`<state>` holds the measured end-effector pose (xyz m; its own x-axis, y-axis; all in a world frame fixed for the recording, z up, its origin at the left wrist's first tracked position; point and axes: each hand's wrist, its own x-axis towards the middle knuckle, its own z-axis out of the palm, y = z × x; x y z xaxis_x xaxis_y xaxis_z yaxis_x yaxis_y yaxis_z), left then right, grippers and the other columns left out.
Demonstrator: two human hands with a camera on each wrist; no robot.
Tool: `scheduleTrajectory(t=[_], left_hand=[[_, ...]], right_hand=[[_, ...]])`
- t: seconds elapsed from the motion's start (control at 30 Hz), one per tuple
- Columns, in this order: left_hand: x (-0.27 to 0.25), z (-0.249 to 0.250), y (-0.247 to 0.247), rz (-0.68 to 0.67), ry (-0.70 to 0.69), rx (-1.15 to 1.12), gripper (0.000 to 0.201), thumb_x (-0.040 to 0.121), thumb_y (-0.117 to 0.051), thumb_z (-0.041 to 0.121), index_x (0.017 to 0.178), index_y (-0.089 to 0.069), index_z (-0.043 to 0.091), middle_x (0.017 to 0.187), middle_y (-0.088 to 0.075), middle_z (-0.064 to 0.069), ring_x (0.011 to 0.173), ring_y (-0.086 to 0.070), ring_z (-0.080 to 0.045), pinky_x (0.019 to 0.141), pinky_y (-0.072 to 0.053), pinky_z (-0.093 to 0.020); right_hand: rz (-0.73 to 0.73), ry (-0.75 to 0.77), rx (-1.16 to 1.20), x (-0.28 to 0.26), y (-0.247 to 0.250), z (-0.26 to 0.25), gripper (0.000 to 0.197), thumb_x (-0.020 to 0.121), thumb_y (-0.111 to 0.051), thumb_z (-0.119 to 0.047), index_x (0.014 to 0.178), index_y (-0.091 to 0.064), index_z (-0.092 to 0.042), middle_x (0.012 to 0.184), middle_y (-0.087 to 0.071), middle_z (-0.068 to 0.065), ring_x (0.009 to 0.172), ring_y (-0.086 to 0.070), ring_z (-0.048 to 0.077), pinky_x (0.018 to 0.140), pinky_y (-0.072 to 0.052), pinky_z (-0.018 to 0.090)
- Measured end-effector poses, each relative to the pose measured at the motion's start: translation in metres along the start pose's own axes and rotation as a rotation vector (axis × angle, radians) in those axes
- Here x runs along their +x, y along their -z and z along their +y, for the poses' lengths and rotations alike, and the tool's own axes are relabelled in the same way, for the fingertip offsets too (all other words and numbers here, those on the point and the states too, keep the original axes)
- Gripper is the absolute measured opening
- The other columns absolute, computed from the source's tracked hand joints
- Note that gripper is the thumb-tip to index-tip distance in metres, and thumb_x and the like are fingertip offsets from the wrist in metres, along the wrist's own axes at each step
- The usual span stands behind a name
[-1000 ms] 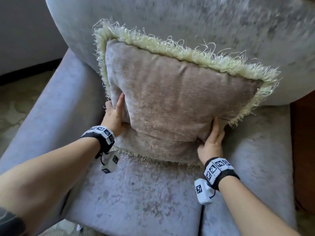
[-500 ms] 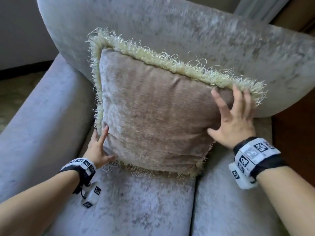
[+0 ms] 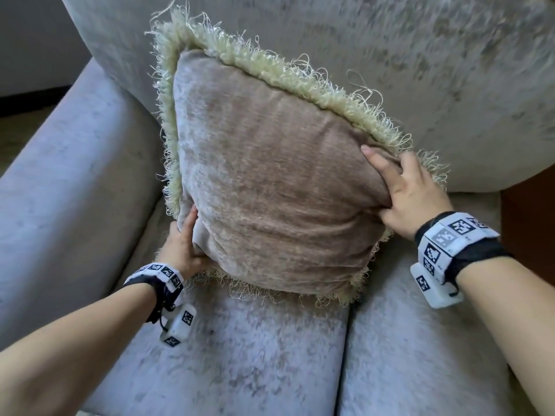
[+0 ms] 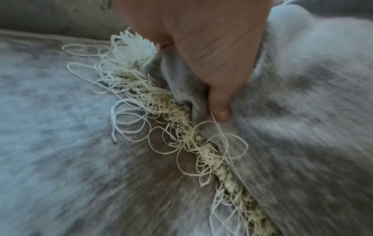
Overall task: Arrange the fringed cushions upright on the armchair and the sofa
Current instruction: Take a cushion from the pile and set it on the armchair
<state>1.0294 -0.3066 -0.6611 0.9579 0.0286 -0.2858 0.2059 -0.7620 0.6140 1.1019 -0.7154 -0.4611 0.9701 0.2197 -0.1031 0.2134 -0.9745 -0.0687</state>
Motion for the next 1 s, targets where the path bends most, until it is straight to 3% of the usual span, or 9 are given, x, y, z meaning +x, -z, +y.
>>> scheduleTrajectory(t=[0.07, 0.2, 0.33, 0.43, 0.53, 0.67, 0.73, 0.83, 1.0], left_hand=[[-0.009, 0.005, 0.001, 0.006, 0.034, 0.013, 0.137, 0.048, -0.094, 0.027, 0.147, -0.002, 0.050, 0.147, -0.028, -0.018, 0.123, -0.047, -0.040, 0.096, -0.045, -0.046], [-0.027, 0.013, 0.013, 0.005, -0.002, 0.041, 0.129, 0.054, -0.089, 0.021, 0.143, -0.003, 0.056, 0.148, -0.033, -0.016, 0.121, -0.052, -0.040, 0.095, -0.046, -0.043], [-0.046, 0.047, 0.058, 0.038, -0.137, 0.098, 0.122, 0.062, -0.077, 0.008, 0.142, -0.001, 0.061, 0.147, -0.037, -0.016, 0.126, -0.048, -0.037, 0.098, -0.044, -0.040], [-0.048, 0.085, 0.100, 0.081, -0.197, 0.185, 0.109, 0.066, -0.071, 0.005, 0.145, -0.014, 0.052, 0.128, -0.048, -0.015, 0.109, -0.056, -0.038, 0.083, -0.046, -0.035], [-0.043, 0.123, 0.155, 0.113, -0.268, 0.299, 0.106, 0.066, -0.070, 0.008, 0.143, -0.015, 0.054, 0.112, -0.048, -0.010, 0.092, -0.059, -0.037, 0.073, -0.049, -0.037], [-0.030, 0.170, 0.223, 0.191, -0.402, 0.429, 0.098, 0.066, -0.074, 0.002, 0.148, -0.033, 0.034, 0.112, -0.050, -0.021, 0.093, -0.057, -0.042, 0.075, -0.049, -0.044], [-0.021, 0.183, 0.249, 0.250, -0.430, 0.510, 0.098, 0.067, -0.073, 0.002, 0.148, -0.031, 0.036, 0.118, -0.049, -0.022, 0.096, -0.057, -0.043, 0.073, -0.051, -0.045], [-0.001, 0.176, 0.253, 0.269, -0.454, 0.570, 0.106, 0.068, -0.065, 0.004, 0.147, -0.014, 0.052, 0.113, -0.045, -0.019, 0.090, -0.055, -0.040, 0.066, -0.053, -0.050], [0.010, 0.147, 0.214, 0.233, -0.348, 0.633, 0.103, 0.073, -0.065, 0.001, 0.147, -0.013, 0.050, 0.109, -0.045, -0.019, 0.080, -0.055, -0.038, 0.056, -0.050, -0.041]], right_hand=[[0.019, -0.016, -0.018, -0.004, 0.001, -0.004, 0.113, 0.066, -0.078, -0.017, 0.143, -0.006, -0.057, 0.111, -0.034, 0.012, 0.102, -0.050, 0.041, 0.082, -0.050, 0.051], [0.016, -0.081, -0.025, -0.018, 0.002, -0.011, 0.103, 0.068, -0.071, -0.013, 0.142, -0.012, -0.056, 0.106, -0.037, 0.013, 0.094, -0.052, 0.040, 0.071, -0.050, 0.047], [0.053, -0.178, 0.063, -0.051, 0.027, -0.004, 0.103, 0.064, -0.068, -0.004, 0.140, -0.019, -0.052, 0.105, -0.037, 0.014, 0.096, -0.052, 0.043, 0.071, -0.050, 0.047], [0.103, -0.229, 0.128, -0.076, 0.040, 0.010, 0.103, 0.058, -0.069, 0.002, 0.140, -0.028, -0.043, 0.108, -0.040, 0.018, 0.097, -0.053, 0.047, 0.078, -0.050, 0.050], [0.163, -0.261, 0.206, -0.089, 0.051, 0.014, 0.099, 0.057, -0.071, 0.004, 0.138, -0.029, -0.037, 0.108, -0.041, 0.023, 0.090, -0.054, 0.050, 0.076, -0.049, 0.051], [0.289, -0.310, 0.306, -0.087, 0.048, 0.007, 0.092, 0.057, -0.074, 0.004, 0.130, -0.029, -0.028, 0.117, -0.040, 0.029, 0.093, -0.051, 0.052, 0.076, -0.048, 0.054], [0.369, -0.304, 0.368, -0.080, 0.043, 0.001, 0.090, 0.056, -0.072, 0.006, 0.130, -0.029, -0.023, 0.121, -0.039, 0.031, 0.097, -0.050, 0.054, 0.078, -0.048, 0.057], [0.422, -0.340, 0.404, -0.068, 0.027, -0.005, 0.094, 0.055, -0.073, 0.006, 0.133, -0.026, -0.019, 0.122, -0.038, 0.032, 0.100, -0.048, 0.054, 0.079, -0.048, 0.060], [0.298, -0.327, 0.408, -0.055, -0.015, -0.016, 0.099, 0.051, -0.073, 0.008, 0.133, -0.024, -0.018, 0.115, -0.038, 0.035, 0.097, -0.047, 0.057, 0.081, -0.049, 0.061]])
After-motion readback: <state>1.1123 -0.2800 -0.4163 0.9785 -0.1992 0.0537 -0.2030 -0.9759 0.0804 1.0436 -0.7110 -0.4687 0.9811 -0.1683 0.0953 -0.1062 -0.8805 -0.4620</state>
